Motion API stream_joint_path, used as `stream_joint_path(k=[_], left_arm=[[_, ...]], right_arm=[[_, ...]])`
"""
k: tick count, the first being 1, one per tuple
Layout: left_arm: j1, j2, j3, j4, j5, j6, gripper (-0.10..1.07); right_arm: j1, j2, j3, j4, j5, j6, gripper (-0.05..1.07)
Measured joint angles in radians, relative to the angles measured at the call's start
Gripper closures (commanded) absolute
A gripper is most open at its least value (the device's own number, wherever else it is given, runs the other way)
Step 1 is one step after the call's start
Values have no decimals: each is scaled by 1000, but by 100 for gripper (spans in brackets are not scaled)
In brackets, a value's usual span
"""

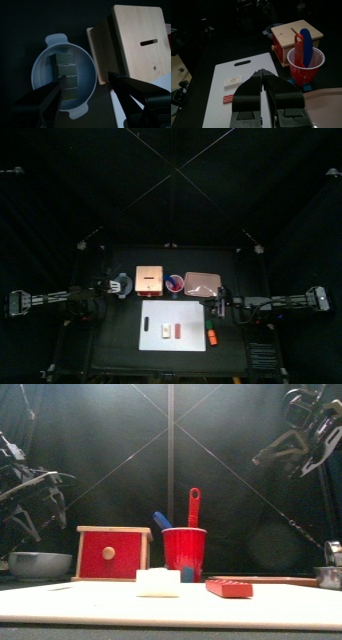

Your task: Assemble salmon sushi and place in plate

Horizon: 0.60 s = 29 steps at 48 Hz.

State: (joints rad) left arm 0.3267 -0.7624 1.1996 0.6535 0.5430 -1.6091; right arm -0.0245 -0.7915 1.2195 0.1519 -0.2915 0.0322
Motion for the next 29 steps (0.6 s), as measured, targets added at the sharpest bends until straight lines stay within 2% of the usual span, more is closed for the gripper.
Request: stream_joint_path(k=[15,29], left_arm=[[-3,0,0,21,-57,11,-1],[-149,-5,0,48,-244,11,-1]], right_arm=[[8,2,-2,6,0,0,98],[43,14,0,34,2,0,98]])
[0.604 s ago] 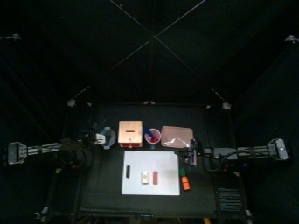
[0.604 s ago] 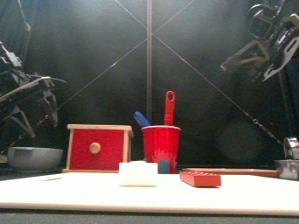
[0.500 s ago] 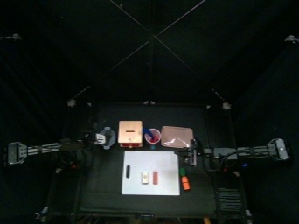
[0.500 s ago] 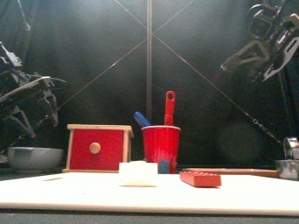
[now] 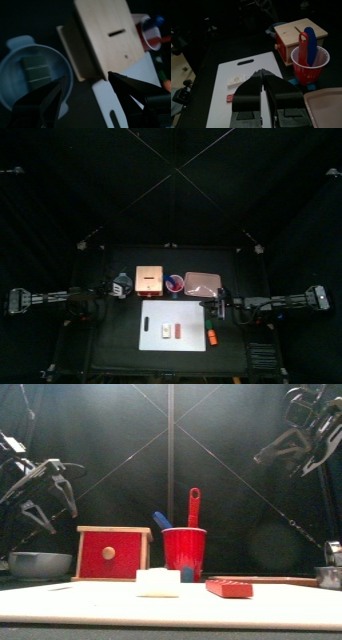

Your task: Assemble salmon sushi and place in plate

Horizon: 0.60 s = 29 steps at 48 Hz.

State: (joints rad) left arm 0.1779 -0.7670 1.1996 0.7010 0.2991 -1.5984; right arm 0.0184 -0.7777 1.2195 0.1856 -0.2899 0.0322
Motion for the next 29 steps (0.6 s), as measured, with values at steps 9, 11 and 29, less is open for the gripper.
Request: stream_joint_path(k=[9,11,29], left_arm=[[-54,0,11,29,-115,2,-1],[-60,-2,15,60,-156,-3,-1],[-66,32,20,287,-380,-6,-1]], right_arm=[[14,38,-9,21,2,2,97],[28,55,-17,40,2,2,97],[155,206,-91,241,55,3,91]])
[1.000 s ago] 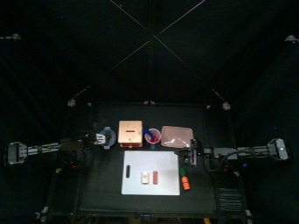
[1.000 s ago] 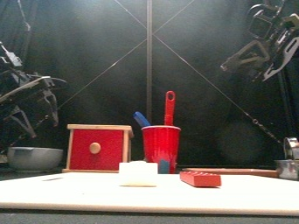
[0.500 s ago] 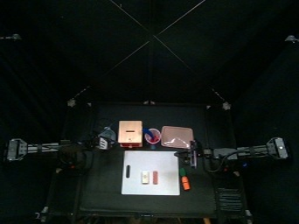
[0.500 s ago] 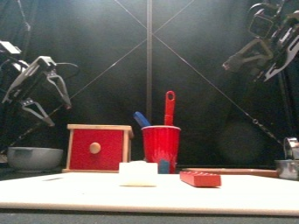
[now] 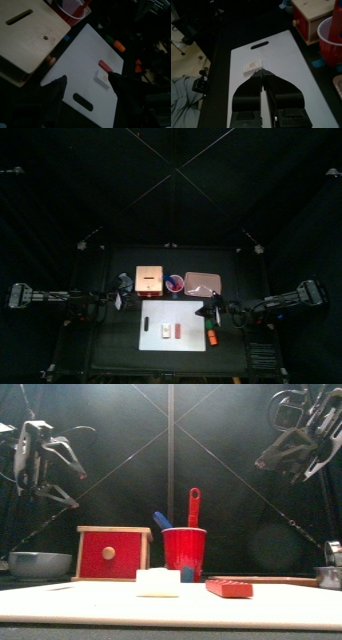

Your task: Assemble salmon sushi and place in plate

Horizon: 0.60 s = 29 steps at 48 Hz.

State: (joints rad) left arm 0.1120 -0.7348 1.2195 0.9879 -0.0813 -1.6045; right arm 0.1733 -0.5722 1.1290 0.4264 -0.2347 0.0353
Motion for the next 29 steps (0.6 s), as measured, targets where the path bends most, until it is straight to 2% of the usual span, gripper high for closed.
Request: stream_joint_path(k=[7,15,21,29], left_arm=[[-5,31,-14,75,-75,2,0],[-12,49,-51,158,-92,2,0],[-14,49,-71,187,-110,0,0],[-21,49,-72,196,-163,2,0]], right_arm=[[25,61,-34,75,8,0,77],[58,115,-75,179,55,2,52],[66,147,-97,290,66,0,34],[80,235,-138,433,69,0,13]])
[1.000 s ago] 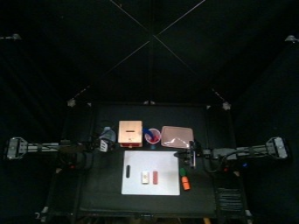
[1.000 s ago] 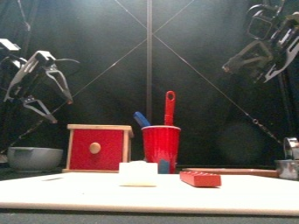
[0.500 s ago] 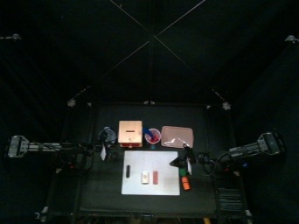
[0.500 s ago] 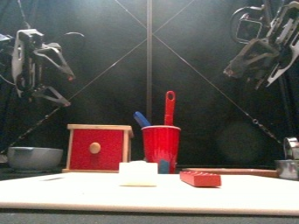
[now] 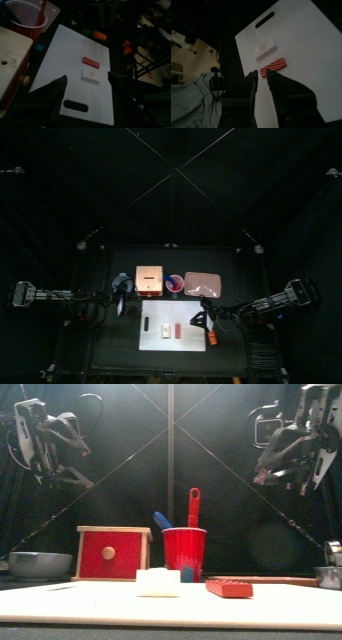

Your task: Assemble salmon sushi and place in plate

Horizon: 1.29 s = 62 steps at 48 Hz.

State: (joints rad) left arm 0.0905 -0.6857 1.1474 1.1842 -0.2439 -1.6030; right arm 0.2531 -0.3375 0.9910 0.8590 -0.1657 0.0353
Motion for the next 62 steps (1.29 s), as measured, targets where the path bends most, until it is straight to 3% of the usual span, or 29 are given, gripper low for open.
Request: stream_joint_path(k=[5,17,28,37,49,62], left_arm=[[-2,0,0,3,-15,2,0],[-2,0,23,5,-18,8,0],[-3,0,44,5,-17,8,0],[-3,0,58,5,-9,8,0],[-2,0,63,5,-3,8,0],[-2,0,66,3,-5,8,0]], right_arm=[[15,66,-48,57,0,0,5],[15,256,-178,189,5,2,5],[-17,287,-232,236,15,2,5],[-103,273,-276,235,101,2,5],[-235,261,-353,126,304,34,5],[-273,305,-382,-51,433,212,5]])
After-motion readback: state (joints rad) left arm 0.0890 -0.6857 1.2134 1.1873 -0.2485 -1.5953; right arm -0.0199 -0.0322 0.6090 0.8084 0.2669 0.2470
